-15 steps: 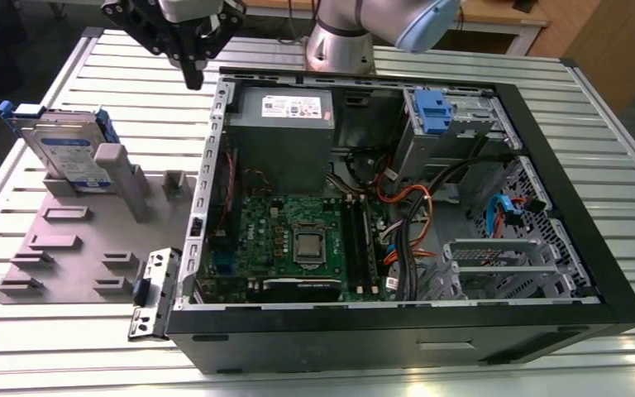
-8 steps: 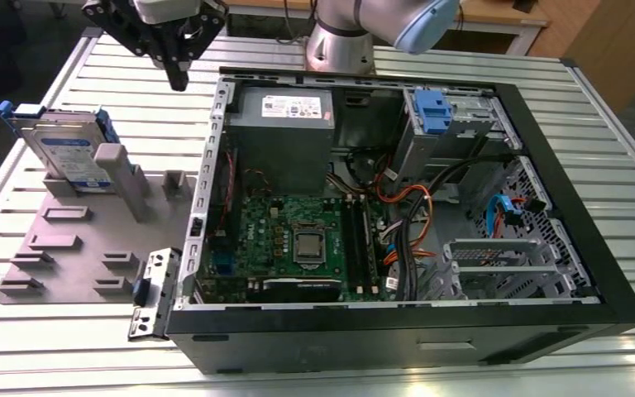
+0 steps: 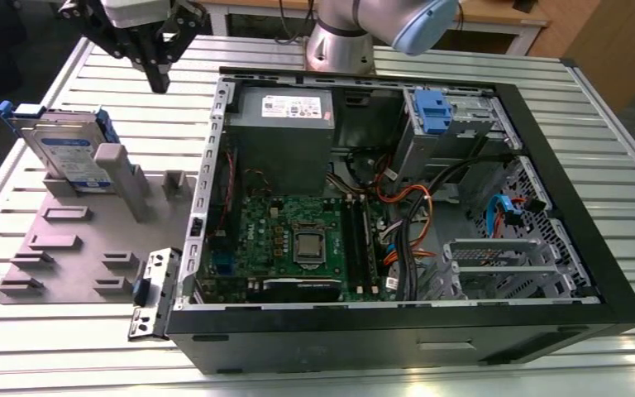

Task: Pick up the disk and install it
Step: 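Reach for the disk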

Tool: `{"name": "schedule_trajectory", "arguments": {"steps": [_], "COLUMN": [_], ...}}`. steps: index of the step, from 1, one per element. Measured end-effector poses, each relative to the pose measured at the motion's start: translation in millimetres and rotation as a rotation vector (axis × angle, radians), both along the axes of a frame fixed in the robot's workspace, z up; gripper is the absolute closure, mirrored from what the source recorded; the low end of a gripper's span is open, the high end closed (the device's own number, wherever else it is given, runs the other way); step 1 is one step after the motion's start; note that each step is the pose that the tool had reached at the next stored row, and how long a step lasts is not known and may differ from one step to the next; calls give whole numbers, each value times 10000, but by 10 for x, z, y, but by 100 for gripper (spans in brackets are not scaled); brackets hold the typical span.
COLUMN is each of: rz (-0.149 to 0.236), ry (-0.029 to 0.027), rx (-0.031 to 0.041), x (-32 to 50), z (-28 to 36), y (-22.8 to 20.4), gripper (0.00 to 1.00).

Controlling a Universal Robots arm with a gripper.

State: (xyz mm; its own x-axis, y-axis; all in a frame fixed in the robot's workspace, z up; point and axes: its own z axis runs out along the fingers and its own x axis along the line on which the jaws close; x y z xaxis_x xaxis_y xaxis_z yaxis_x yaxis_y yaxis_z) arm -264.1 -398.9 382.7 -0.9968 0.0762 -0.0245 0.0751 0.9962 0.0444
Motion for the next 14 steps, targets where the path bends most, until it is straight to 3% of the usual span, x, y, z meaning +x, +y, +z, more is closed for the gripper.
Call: {"name": "schedule_trajectory", "arguments": {"steps": [14], "rz": [0], "ry": [0], "rx": [-4], "x": [-374], "z": [-118], "y": [6], "gripper": [89]}}
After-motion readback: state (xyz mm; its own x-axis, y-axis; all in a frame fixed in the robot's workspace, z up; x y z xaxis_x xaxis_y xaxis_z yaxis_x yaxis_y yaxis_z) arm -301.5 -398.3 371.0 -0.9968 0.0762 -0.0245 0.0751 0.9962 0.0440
